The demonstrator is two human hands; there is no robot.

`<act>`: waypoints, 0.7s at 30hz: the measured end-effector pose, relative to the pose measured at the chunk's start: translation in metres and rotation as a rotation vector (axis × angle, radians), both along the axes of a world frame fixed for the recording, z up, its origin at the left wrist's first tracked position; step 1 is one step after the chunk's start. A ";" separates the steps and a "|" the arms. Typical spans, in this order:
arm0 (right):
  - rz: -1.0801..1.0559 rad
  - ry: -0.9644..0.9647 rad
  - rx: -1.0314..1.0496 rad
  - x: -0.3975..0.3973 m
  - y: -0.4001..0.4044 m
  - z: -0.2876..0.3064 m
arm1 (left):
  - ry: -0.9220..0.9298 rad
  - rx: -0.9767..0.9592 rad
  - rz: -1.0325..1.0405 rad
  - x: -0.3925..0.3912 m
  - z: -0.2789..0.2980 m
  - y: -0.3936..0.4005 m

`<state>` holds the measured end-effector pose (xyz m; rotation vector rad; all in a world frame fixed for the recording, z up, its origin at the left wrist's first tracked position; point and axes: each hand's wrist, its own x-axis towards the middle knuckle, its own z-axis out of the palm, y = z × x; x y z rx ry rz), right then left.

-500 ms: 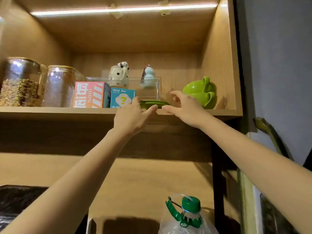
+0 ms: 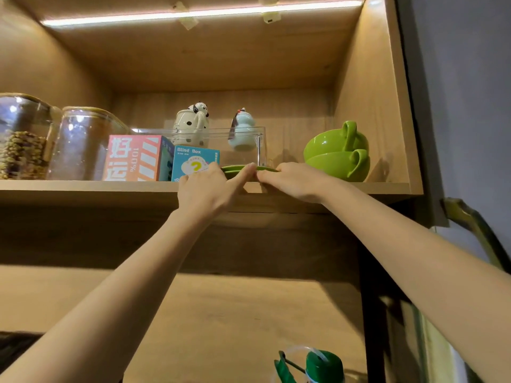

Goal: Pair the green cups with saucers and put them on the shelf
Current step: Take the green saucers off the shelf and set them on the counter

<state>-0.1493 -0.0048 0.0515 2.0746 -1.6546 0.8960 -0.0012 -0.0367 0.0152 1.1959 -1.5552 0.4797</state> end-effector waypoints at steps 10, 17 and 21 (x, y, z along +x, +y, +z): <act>0.011 -0.106 0.040 0.003 0.008 -0.004 | 0.036 0.120 -0.173 0.007 0.007 0.008; 0.243 -0.385 0.085 -0.002 0.024 -0.007 | 0.111 0.156 -0.299 0.006 0.014 0.030; 0.344 -0.583 0.076 -0.001 0.040 -0.009 | 0.168 0.103 -0.338 0.007 0.012 0.042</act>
